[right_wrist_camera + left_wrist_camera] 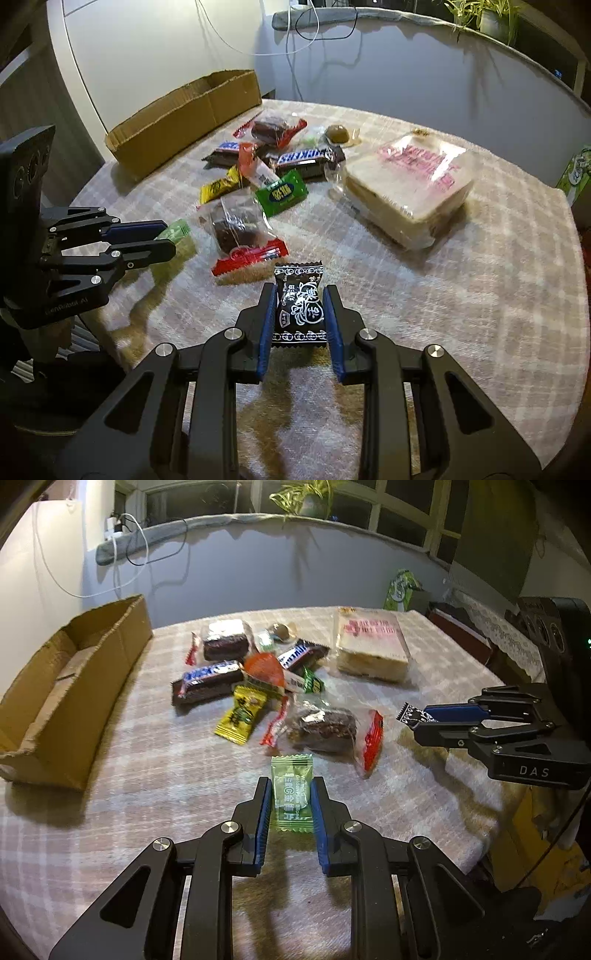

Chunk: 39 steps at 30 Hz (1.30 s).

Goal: Organize snacks
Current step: 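Carry the green packet into the box and open the left tool while the right tool drops the black packet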

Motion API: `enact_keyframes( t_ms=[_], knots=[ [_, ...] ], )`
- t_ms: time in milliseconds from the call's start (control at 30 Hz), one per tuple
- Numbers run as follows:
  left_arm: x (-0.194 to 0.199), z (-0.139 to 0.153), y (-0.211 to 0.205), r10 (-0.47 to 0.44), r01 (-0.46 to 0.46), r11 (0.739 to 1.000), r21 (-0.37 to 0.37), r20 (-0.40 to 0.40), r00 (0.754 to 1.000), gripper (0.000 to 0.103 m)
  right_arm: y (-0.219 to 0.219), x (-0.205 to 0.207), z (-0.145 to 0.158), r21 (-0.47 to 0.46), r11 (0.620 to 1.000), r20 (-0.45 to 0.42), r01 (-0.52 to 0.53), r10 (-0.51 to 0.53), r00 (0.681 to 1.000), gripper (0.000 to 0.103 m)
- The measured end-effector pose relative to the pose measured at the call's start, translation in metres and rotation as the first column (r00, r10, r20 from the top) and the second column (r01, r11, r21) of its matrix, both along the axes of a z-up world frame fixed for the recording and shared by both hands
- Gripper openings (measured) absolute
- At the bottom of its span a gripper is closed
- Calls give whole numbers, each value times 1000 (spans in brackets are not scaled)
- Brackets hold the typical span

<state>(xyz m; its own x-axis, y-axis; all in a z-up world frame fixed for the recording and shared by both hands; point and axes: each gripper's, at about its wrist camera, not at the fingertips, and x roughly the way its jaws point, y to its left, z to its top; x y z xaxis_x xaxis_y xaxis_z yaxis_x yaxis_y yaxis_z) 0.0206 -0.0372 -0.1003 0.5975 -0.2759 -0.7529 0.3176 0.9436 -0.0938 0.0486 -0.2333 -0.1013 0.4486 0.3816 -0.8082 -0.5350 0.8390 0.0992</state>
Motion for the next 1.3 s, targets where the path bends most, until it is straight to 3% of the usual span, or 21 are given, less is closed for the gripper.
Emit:
enact_keyframes(
  t_ms=[533, 1000, 1300],
  knots=[
    [13, 36, 52, 121, -120, 993, -22, 101, 987, 20, 49, 17, 43, 36, 998, 87, -52, 49, 995, 27],
    [37, 56, 130, 309, -309, 951, -25, 163, 937, 20, 141, 59, 70, 57, 985, 142, -160, 151, 978, 27],
    [55, 55, 166, 382, -386, 922, -6, 166, 909, 20, 213, 94, 77, 75, 970, 150, -232, 219, 964, 27]
  ],
)
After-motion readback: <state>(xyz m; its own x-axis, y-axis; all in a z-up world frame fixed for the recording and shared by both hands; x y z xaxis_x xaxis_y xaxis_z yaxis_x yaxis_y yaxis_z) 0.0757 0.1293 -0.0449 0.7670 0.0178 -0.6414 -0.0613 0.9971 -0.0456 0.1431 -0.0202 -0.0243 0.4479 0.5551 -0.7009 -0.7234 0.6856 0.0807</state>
